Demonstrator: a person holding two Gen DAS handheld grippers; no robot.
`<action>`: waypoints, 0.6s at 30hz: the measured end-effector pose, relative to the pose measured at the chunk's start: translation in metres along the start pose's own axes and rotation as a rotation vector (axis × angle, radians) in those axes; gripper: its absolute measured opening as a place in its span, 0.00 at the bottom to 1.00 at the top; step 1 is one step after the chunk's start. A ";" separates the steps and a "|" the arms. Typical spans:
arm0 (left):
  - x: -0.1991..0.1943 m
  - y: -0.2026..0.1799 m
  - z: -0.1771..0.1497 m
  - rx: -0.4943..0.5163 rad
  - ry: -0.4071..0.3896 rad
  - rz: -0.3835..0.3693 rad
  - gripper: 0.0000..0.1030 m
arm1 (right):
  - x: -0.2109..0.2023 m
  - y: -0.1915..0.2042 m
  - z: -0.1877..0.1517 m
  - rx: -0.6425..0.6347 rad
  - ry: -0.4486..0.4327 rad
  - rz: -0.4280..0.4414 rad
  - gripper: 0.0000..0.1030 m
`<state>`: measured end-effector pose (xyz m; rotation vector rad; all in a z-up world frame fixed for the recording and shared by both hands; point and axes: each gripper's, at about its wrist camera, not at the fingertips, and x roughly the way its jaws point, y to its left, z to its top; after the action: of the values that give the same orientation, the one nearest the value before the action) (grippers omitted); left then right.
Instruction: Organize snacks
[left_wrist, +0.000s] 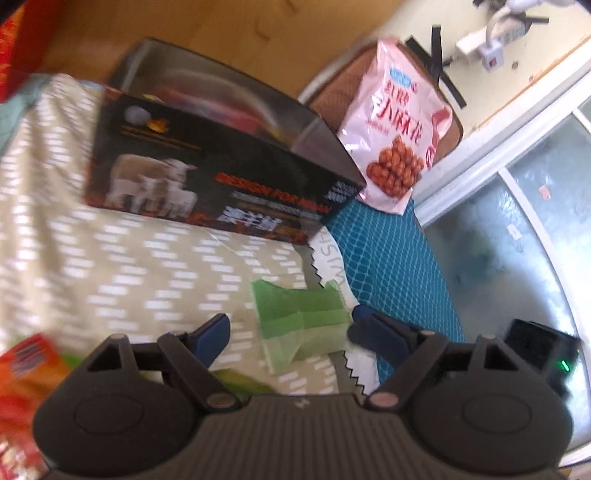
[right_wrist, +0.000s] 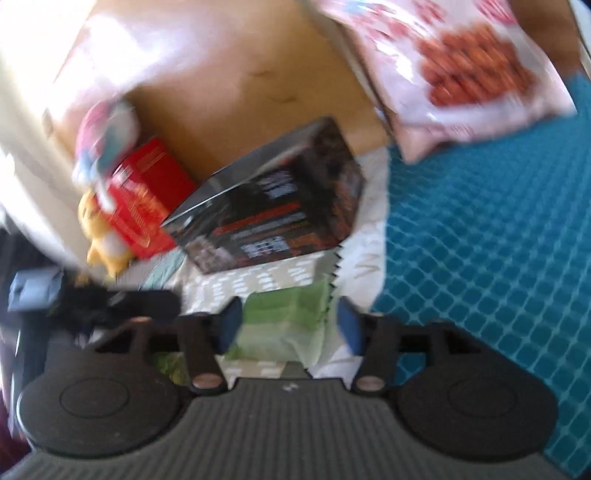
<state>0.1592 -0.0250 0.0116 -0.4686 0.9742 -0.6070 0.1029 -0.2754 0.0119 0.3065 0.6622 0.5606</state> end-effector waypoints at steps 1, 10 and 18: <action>0.006 -0.002 0.001 0.005 0.011 0.002 0.82 | 0.002 0.008 -0.001 -0.067 0.012 -0.009 0.65; 0.024 -0.023 -0.005 0.107 0.000 0.044 0.73 | 0.020 0.046 -0.024 -0.423 0.042 -0.158 0.38; -0.024 -0.020 0.015 0.072 -0.113 -0.022 0.73 | 0.006 0.078 0.007 -0.490 -0.186 -0.139 0.32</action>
<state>0.1572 -0.0229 0.0461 -0.4454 0.8382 -0.6267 0.0805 -0.2094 0.0485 -0.1454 0.3462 0.5353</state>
